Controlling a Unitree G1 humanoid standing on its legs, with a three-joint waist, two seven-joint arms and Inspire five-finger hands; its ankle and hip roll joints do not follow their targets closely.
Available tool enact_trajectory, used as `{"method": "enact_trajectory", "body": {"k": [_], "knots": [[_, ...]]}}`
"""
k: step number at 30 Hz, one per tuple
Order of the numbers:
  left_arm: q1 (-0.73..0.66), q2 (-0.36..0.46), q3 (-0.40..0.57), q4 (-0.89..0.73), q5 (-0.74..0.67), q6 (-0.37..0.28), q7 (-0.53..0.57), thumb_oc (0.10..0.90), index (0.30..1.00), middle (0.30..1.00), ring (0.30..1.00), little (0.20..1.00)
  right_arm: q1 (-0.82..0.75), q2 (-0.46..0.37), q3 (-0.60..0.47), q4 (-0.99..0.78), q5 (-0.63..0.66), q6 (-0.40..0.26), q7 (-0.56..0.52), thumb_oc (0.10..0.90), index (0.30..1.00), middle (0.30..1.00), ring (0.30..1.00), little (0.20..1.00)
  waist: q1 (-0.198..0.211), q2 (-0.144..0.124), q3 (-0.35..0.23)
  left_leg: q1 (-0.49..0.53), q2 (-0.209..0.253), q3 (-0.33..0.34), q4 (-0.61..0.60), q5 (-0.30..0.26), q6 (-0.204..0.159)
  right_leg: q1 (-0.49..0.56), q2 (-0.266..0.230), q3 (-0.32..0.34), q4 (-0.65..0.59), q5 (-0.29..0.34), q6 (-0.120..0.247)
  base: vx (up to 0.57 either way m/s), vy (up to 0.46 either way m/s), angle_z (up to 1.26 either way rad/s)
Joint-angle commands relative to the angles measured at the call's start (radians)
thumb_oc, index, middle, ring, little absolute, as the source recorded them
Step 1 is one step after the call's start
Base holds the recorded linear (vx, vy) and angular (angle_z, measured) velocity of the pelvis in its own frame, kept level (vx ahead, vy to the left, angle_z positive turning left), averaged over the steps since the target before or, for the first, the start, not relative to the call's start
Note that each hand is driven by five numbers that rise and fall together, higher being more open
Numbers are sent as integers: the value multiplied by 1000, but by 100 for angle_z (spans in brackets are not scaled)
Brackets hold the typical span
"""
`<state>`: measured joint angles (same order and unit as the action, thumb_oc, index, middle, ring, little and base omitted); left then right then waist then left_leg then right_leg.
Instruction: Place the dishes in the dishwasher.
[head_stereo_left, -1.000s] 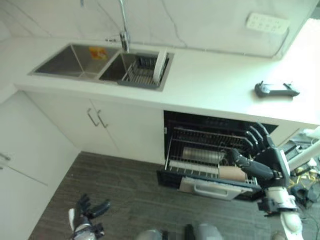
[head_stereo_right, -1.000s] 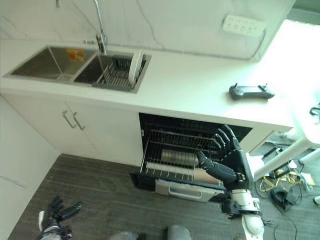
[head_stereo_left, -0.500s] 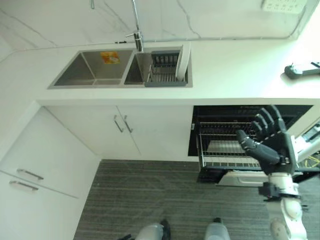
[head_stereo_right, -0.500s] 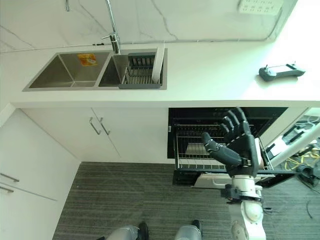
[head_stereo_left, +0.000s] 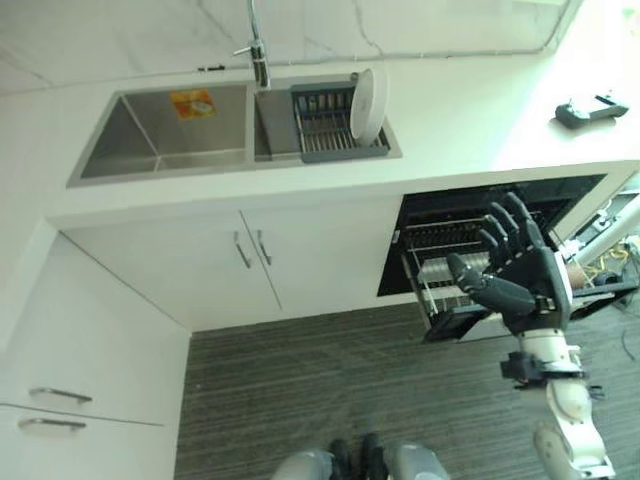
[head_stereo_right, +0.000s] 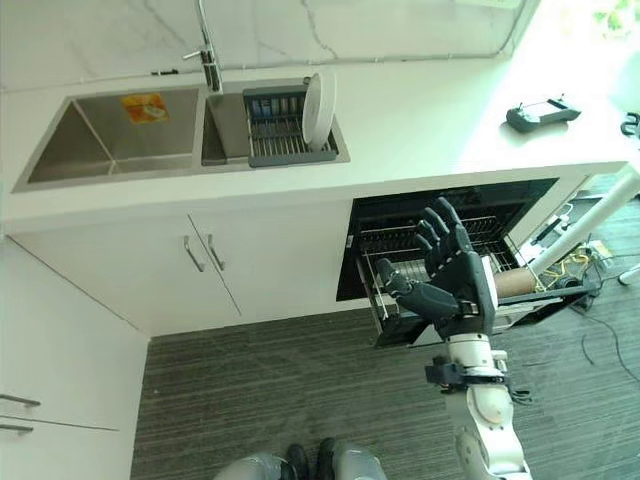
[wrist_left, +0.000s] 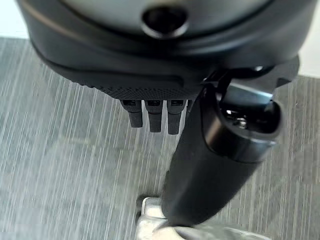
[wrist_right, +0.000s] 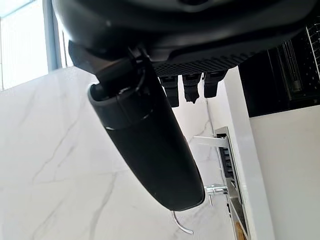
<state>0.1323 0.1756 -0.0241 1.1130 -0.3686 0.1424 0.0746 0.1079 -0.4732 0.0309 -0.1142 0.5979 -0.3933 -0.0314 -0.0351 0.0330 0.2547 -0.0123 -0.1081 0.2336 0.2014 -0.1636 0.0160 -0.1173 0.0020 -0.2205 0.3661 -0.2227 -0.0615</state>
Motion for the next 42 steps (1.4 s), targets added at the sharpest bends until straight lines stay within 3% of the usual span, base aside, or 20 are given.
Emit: {"method": "enact_trajectory", "body": {"k": [1,3,4,5,9,13,14,15,17,20,21,22,23,24,27,31,34,42], "knots": [[-12,6,-3,-19,42,-16,28,800,900,900,900,900,-116,-27,-72,-84,-8,-84,10,800,900,900,900,900,22,-59,23,-83,87,-26,384,-80,0,111,-35,5,-66,-44,57,114,-152,23],[-6,-3,-3,-25,52,-14,36,800,900,900,900,900,-132,-15,-60,-69,-20,-74,22,800,900,900,900,900,35,-62,38,-132,85,-43,359,-35,7,121,-31,29,-66,-36,49,155,-33,23],[-2,-8,-1,-29,53,-6,48,800,900,900,900,900,-139,-6,-50,-67,-33,-63,20,800,900,900,900,900,40,-63,40,-123,87,-51,293,-16,9,131,-29,43,-66,-43,51,326,101,-43],[5,-11,3,-20,47,-4,62,800,900,900,900,900,-151,-4,-30,-67,-40,-50,12,800,900,900,900,900,50,-58,40,-118,95,-83,125,58,-12,146,-22,63,-66,-59,54,337,137,-70],[23,-25,21,26,23,-35,86,800,900,900,900,900,-171,-7,-2,-61,-56,-78,-5,800,900,900,900,900,77,-31,34,-235,122,-206,99,98,-51,173,10,103,-66,-87,58,327,199,-29],[39,-14,34,58,58,-38,108,800,900,900,900,900,-173,-9,-10,-89,-76,-104,-41,800,900,900,900,900,92,-24,-2,-216,97,-186,99,26,2,239,-29,80,-66,-94,97,498,330,-74],[34,6,38,74,78,-48,112,800,900,900,900,900,-167,10,-3,-101,-92,-120,-68,800,900,900,900,900,86,-14,-9,-166,63,-205,99,-33,59,237,-49,39,55,52,144,436,325,-50],[27,17,38,76,76,-47,114,800,900,900,900,900,-164,24,12,-112,-100,-133,-79,800,900,900,900,900,79,-9,4,-134,38,-221,99,-60,93,124,-73,34,285,85,164,420,318,-20],[22,22,33,75,63,-50,123,800,900,900,900,900,-165,35,19,-116,-117,-143,-83,800,900,900,900,900,76,-4,13,-118,29,-226,99,-71,104,56,-79,33,362,95,167,113,77,14],[9,31,30,67,44,-47,135,800,900,900,900,900,-184,33,31,-108,-132,-177,-98,800,900,900,900,900,77,15,27,-98,50,-222,99,-80,99,16,-102,11,231,66,150,61,-79,-7],[0,39,34,64,35,-43,132,800,900,900,900,900,-198,26,36,-97,-142,-200,-112,800,900,900,900,900,81,22,38,-91,64,-222,99,-82,91,26,-112,6,109,60,146,37,-202,-27],[-8,46,33,65,11,-44,127,800,900,900,900,900,-219,18,40,-91,-147,-212,-124,800,900,900,900,900,81,26,42,-85,79,-217,99,-88,84,23,-134,8,-29,92,152,43,-239,-30],[-9,45,30,65,-10,-47,127,800,900,900,900,900,-233,16,43,-90,-145,-217,-128,800,900,900,900,900,80,26,45,-76,86,-211,99,-98,81,9,-153,15,-66,115,162,60,-291,-36],[-6,42,27,59,-43,-51,133,800,900,900,900,900,-252,18,45,-93,-149,-215,-132,800,900,900,900,900,81,20,44,-63,99,-199,99,-115,76,-20,-177,40,-66,122,182,88,-313,-46],[4,30,29,57,-44,-62,156,800,900,900,900,900,-254,8,37,-114,-196,-199,-167,800,900,900,900,900,93,-3,29,-56,109,-191,99,-109,55,-5,-176,46,-66,60,193,133,-349,-48],[0,28,25,59,-9,-59,147,800,900,900,900,900,-282,-18,51,-106,-238,-211,-245,800,900,900,900,900,108,-19,31,-62,163,-179,99,-86,16,14,-171,9,-66,28,169,47,-310,-6],[1,13,2,66,12,-68,147,800,900,900,900,900,-279,-36,29,-118,-231,-213,-303,800,900,900,900,900,98,-13,27,-67,188,-180,99,-77,-10,19,-166,-15,-66,12,152,7,-166,1],[18,6,3,82,28,-77,161,800,900,900,900,900,-240,-31,26,-114,-218,-239,-252,800,900,900,900,900,74,-11,-4,-40,202,-165,99,-81,-39,25,-146,-9,-66,-6,133,26,-142,-4]]}}
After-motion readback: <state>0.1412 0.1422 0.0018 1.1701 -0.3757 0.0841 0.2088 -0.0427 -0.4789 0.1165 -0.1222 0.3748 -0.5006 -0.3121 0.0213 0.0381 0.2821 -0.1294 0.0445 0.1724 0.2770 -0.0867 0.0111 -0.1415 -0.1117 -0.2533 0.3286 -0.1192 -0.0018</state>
